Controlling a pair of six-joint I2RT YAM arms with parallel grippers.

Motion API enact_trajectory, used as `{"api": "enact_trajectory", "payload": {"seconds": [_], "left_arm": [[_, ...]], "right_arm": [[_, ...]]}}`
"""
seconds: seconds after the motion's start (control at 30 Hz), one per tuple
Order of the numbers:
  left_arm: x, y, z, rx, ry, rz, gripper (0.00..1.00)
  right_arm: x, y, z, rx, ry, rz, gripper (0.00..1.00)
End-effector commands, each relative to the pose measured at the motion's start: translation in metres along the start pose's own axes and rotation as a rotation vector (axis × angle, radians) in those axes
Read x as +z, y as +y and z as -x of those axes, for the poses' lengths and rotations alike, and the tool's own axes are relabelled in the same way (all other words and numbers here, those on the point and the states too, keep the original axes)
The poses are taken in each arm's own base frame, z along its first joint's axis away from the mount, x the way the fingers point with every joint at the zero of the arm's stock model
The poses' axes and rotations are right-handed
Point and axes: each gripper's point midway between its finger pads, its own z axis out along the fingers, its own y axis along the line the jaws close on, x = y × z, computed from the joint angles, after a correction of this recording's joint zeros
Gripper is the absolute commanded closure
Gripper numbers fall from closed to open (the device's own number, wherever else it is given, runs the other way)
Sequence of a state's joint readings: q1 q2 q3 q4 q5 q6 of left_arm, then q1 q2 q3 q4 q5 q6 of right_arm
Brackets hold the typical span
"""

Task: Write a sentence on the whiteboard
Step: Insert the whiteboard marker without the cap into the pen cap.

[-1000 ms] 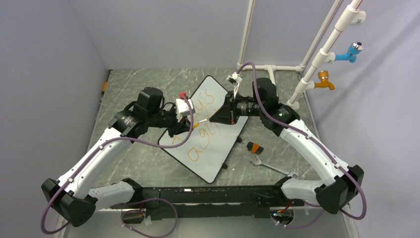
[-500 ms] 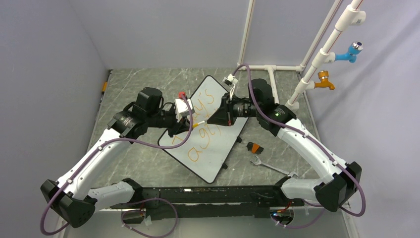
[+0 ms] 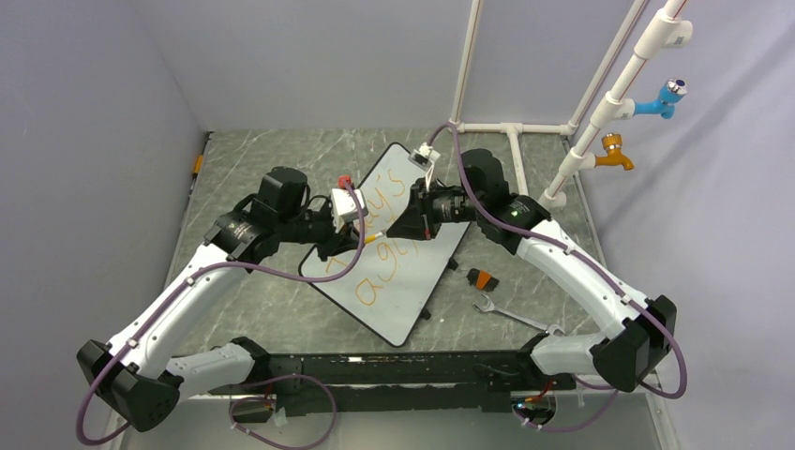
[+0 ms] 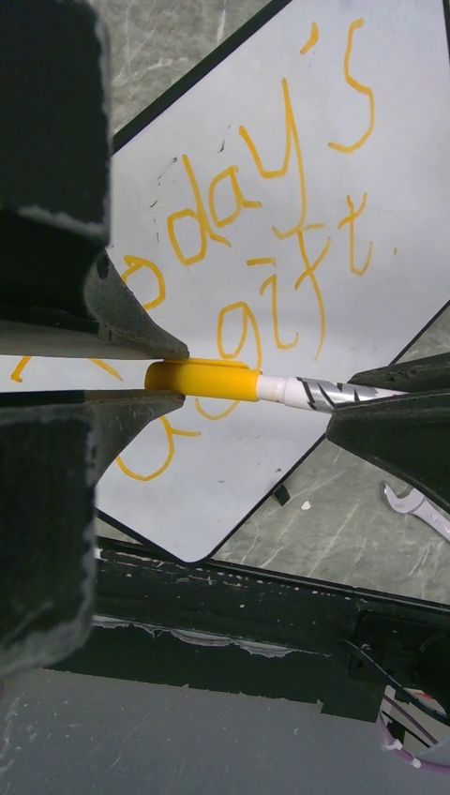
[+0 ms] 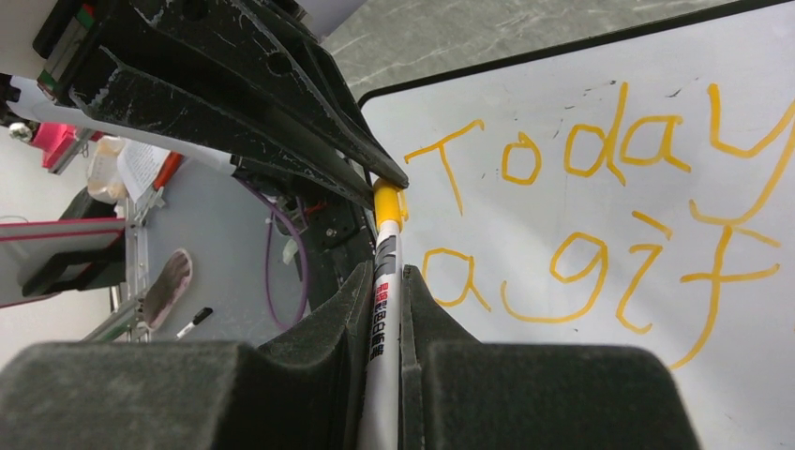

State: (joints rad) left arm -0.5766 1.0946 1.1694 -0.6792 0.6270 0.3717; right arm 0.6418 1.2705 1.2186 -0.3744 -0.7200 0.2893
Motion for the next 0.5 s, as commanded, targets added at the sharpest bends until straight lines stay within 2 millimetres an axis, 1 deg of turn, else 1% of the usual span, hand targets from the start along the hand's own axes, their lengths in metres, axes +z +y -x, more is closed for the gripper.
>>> {"api": "enact_trajectory", "payload": {"seconds": [0.0, 0.17, 0.47], "left_arm": [[-0.004, -0.003, 0.016, 0.04, -0.061, -0.002, 1.0], [-0.005, -0.003, 0.017, 0.041, -0.066, 0.0, 1.0], [-0.005, -0.002, 0.018, 0.041, -0.073, 0.008, 1.0]], "right_arm": [[0.003, 0.011, 0.014, -0.052, -0.017, 0.013, 1.0], [0.01, 0.018, 0.016, -0.055, -0.018, 0.034, 1.0], [0.029, 0.034, 0.012, -0.061, 0.002, 0.078, 1.0]]}}
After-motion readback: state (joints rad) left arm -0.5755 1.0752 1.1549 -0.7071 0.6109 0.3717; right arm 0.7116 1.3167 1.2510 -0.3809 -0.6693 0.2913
